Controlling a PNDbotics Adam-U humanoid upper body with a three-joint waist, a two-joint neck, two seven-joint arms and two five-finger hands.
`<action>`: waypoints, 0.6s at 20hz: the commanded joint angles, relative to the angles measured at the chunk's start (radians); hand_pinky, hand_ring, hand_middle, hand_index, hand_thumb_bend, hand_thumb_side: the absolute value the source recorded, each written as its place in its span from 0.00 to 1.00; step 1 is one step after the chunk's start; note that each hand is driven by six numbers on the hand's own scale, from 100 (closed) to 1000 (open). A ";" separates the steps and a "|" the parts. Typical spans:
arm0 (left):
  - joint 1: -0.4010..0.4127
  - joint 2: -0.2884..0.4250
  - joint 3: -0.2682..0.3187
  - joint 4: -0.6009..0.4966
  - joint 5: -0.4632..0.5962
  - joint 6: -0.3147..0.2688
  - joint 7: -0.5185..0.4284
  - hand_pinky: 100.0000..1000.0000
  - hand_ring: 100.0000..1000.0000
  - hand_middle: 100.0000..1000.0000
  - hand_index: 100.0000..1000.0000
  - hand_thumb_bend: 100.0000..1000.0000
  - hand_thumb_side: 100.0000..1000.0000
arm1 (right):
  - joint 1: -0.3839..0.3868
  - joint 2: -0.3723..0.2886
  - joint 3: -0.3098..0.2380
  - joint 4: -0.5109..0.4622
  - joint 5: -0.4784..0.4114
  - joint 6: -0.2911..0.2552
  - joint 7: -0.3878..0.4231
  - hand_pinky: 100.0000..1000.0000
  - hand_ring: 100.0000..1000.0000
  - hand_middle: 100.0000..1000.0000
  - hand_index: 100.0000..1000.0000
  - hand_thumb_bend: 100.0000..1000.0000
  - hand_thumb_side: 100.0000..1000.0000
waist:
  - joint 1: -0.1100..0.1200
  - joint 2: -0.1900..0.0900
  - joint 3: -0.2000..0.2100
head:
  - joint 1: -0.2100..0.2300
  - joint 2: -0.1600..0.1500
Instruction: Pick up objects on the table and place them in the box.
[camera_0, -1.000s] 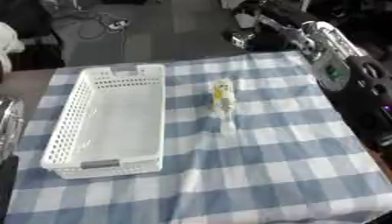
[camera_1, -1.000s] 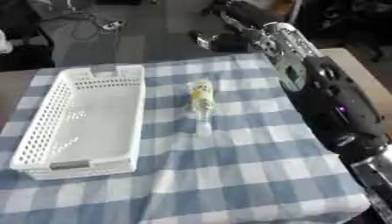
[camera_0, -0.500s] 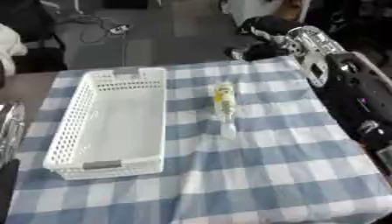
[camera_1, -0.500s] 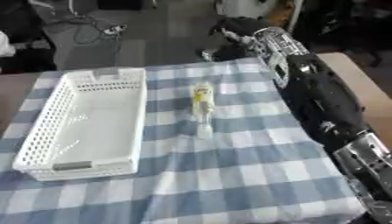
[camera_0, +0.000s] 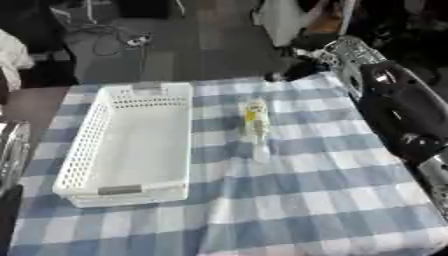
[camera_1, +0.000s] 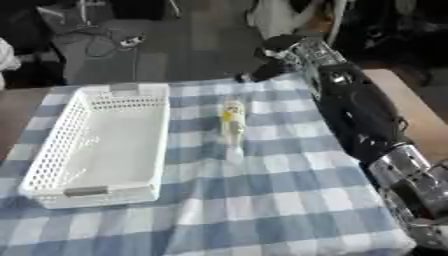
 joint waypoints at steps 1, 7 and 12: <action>-0.013 0.009 -0.001 -0.008 0.000 0.000 -0.005 0.64 0.54 0.81 0.77 0.08 1.00 | -0.044 -0.003 -0.038 0.035 0.033 0.021 0.064 1.00 0.87 0.82 0.93 0.50 1.00 | -0.002 -0.014 0.005 | -0.011 0.001; -0.027 -0.003 -0.008 -0.011 0.003 0.000 -0.012 0.64 0.54 0.81 0.76 0.08 1.00 | -0.076 -0.002 -0.077 0.086 0.132 0.076 0.192 1.00 0.85 0.82 0.91 0.51 1.00 | -0.008 -0.012 0.024 | -0.030 0.001; -0.041 -0.013 -0.012 -0.011 0.008 -0.002 -0.018 0.64 0.54 0.81 0.76 0.08 1.00 | -0.080 0.013 -0.109 0.102 0.154 0.098 0.288 1.00 0.91 0.86 0.90 0.47 1.00 | -0.012 -0.007 0.038 | -0.042 0.001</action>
